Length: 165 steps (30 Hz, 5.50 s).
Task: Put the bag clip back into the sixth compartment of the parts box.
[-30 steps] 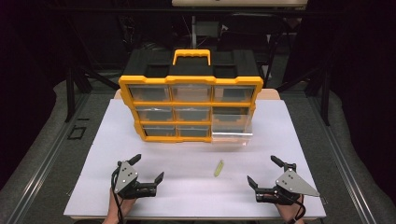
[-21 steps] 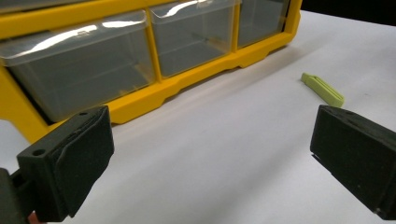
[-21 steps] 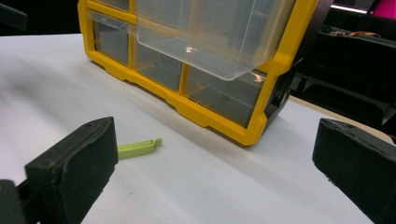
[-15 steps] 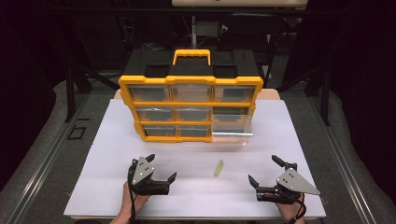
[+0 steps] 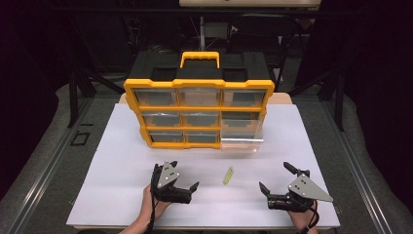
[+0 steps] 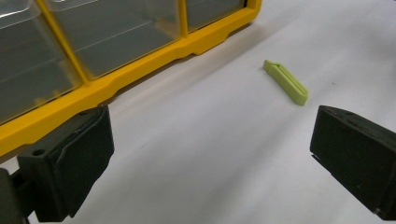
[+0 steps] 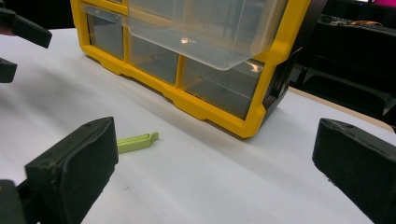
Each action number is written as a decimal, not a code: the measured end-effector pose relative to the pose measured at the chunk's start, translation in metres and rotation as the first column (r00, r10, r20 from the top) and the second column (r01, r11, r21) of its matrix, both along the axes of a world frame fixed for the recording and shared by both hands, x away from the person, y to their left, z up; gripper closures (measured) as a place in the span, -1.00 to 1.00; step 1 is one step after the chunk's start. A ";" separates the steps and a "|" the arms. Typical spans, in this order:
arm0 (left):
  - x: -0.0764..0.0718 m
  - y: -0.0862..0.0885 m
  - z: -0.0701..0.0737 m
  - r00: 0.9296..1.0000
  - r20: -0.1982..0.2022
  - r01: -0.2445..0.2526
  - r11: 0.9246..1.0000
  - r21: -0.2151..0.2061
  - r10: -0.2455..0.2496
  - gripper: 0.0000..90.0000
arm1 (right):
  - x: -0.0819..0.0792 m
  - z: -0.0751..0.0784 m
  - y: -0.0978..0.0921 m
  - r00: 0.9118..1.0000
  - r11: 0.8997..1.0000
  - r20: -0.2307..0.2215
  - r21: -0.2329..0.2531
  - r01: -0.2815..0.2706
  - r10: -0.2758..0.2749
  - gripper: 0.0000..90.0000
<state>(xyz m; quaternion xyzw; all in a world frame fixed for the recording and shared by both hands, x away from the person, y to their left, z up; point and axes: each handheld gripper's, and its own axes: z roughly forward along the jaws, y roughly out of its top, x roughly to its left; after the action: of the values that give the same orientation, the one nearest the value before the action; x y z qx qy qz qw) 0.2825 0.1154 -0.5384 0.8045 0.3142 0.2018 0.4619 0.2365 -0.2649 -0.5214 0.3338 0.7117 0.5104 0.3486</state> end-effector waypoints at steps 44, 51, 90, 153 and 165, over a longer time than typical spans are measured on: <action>0.013 -0.112 -0.012 0.991 -0.109 -0.066 0.995 0.075 0.074 -0.65 | 0.002 -0.002 0.002 1.000 1.000 -0.025 -0.015 0.007 -0.007 -0.99; 0.016 -0.124 -0.014 0.987 -0.128 -0.088 0.992 0.086 0.099 -0.28 | 0.002 -0.003 0.002 1.000 1.000 -0.028 -0.019 0.004 -0.005 -0.99; 0.016 -0.132 -0.016 0.974 -0.188 -0.116 0.991 0.061 0.125 0.78 | 0.003 -0.003 0.003 0.999 1.000 -0.033 -0.024 0.003 -0.003 -0.97; 0.037 -0.045 0.012 0.974 -0.227 0.057 0.990 0.131 -0.026 0.79 | 0.006 -0.004 0.003 0.998 0.999 -0.057 -0.033 -0.008 0.006 -0.97; 0.044 -0.037 0.020 0.971 -0.232 0.107 0.977 0.183 -0.063 0.79 | 0.006 -0.004 0.004 0.998 0.999 -0.062 -0.032 -0.011 0.009 -0.97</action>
<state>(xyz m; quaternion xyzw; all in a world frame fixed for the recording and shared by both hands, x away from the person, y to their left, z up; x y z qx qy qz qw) 0.3262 0.0780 -0.5180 0.8762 0.3082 0.1192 0.3509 0.2427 -0.2612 -0.5254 0.3403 0.7318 0.4901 0.3294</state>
